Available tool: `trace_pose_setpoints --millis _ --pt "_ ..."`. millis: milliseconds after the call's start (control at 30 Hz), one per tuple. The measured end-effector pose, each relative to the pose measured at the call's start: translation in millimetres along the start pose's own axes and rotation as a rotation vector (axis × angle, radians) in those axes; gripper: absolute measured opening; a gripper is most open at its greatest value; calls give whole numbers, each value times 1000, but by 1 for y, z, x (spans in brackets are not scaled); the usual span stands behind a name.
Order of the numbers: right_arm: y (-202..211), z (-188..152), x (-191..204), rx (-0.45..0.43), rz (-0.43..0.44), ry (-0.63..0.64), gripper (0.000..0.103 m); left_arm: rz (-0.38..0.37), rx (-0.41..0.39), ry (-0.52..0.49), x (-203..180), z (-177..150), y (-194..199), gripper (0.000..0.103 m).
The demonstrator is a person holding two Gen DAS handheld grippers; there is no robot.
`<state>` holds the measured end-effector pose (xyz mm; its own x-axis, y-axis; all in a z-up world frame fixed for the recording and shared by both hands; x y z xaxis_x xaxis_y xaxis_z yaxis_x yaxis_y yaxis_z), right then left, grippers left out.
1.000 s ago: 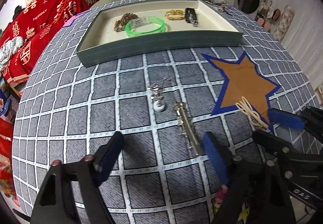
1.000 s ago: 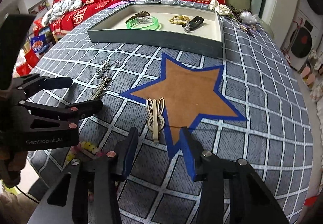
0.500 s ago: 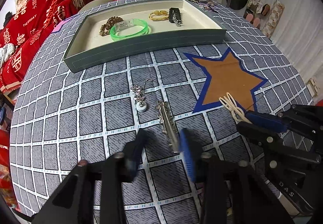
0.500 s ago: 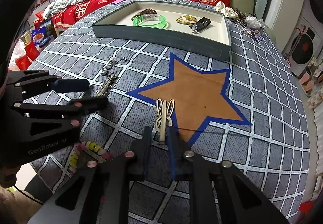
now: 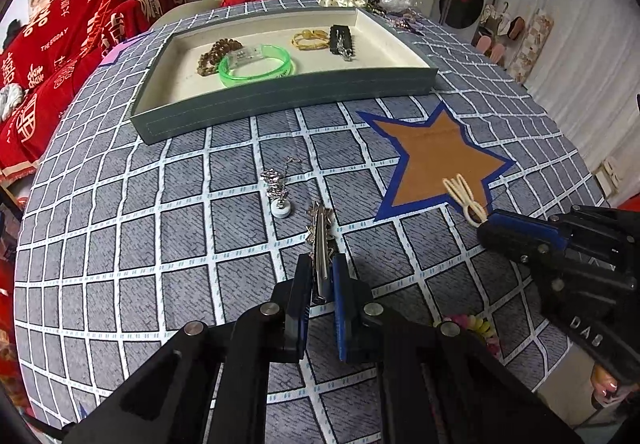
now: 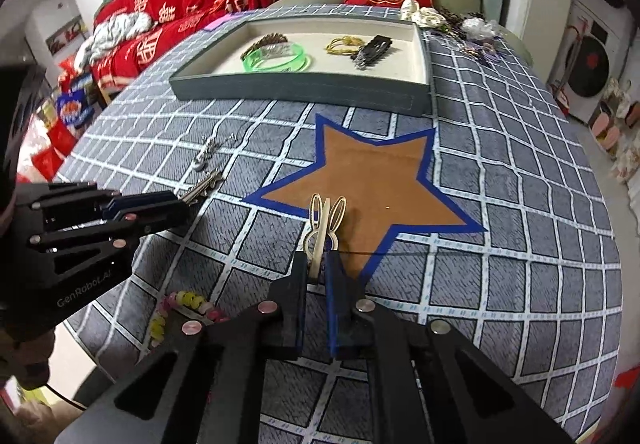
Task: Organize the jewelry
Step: 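Carry the key pendant and beige clip into the tray and open both tools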
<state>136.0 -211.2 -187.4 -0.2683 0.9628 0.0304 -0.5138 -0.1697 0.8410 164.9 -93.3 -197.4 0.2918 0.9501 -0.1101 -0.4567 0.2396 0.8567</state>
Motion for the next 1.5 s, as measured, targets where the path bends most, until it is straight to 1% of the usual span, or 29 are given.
trace_pose_setpoints --millis 233,367,500,667,833,1067,1267,1367,1500 --pt "16 6 -4 -29 7 -28 9 -13 -55 7 7 9 23 19" --pt "24 16 -5 -49 10 -39 9 -39 -88 23 13 19 38 19" --pt "32 26 -4 -69 9 -41 9 -49 -107 36 18 26 46 19" --pt "39 41 -1 -90 6 -31 9 -63 -112 57 24 33 51 19" --pt "46 57 -5 -112 10 -33 9 -62 -138 60 30 49 60 19" --pt "48 95 -17 -140 13 -50 9 -44 -193 57 44 87 71 19" --pt "32 132 -26 -141 23 -48 9 -15 -223 71 64 132 61 19" --pt "18 151 -31 -135 26 -48 9 -1 -222 86 73 148 48 19" --pt "-8 172 -37 -114 36 -59 9 12 -202 105 84 168 22 19"
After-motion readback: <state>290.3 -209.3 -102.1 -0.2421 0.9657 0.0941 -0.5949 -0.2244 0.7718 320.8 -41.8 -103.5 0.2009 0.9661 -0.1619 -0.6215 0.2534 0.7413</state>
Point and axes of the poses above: each gripper's, at about its wrist camera, not at the fingertips, and y roughly against the way its jaws point, x to its left, z to its top, the point moved 10 cm from there along -y, roughly the way its jaws point, and after that the axes turned 5 degrees about y, right-handed, at the moved point
